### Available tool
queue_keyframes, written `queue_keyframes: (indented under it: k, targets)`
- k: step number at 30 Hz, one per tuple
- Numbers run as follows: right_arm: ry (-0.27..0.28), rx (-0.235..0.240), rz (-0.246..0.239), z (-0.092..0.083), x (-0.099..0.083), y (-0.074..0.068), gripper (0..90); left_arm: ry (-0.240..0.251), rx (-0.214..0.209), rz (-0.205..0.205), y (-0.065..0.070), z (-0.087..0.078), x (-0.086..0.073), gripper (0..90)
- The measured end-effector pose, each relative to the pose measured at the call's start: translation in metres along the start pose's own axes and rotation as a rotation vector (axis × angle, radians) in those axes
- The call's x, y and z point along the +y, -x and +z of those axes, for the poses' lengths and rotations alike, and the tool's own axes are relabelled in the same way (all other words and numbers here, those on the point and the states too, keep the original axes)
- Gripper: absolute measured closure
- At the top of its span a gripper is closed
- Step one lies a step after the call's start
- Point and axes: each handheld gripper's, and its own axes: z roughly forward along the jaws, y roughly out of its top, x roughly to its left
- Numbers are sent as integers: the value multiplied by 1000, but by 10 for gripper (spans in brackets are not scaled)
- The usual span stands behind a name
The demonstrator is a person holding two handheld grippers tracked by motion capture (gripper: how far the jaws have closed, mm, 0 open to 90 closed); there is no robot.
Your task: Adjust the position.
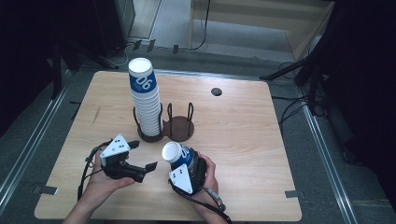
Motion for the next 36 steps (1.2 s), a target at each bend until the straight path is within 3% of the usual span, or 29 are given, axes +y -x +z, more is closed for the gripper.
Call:
queue_keyframes:
  k: [5, 15, 19, 26, 36]
  targets:
    - [14, 12, -59, -1, 2, -8, 221, -32, -40, 23, 7, 3, 0, 47]
    - [38, 38, -126, -3, 4, -20, 222, -75, -57, 71, 15, 10, -1, 82]
    - [46, 46, -140, -5, 5, -24, 221, -92, -60, 95, 18, 12, -2, 136]
    - [75, 79, -195, -7, 4, -32, 221, -117, -86, 109, 20, 12, -3, 181]
    - [88, 95, -231, -8, 3, -37, 220, -136, -117, 106, 19, 13, -3, 235]
